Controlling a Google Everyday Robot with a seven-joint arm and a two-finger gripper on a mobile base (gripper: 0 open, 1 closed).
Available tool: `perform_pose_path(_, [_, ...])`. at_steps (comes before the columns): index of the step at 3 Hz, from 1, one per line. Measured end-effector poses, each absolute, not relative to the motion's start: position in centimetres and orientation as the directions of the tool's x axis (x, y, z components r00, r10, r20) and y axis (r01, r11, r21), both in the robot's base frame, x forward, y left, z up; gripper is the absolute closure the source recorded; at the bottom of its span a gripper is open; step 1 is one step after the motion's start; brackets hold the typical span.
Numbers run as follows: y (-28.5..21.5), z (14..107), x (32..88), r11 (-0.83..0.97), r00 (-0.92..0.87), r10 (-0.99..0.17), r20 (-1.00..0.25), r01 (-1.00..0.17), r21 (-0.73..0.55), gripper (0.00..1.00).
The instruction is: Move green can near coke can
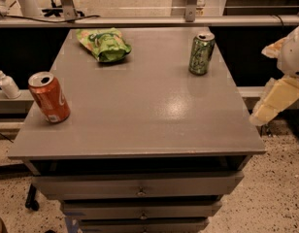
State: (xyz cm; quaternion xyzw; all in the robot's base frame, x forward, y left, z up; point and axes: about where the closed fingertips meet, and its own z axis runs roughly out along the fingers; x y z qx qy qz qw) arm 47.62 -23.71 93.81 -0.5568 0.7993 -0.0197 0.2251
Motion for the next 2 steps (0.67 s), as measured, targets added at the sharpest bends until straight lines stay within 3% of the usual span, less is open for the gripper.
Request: perform_pose_path(2, [-23.7,91.1,55.2,0.566,-0.338,-0.74,-0.581,-0.78,-0.266,0.0])
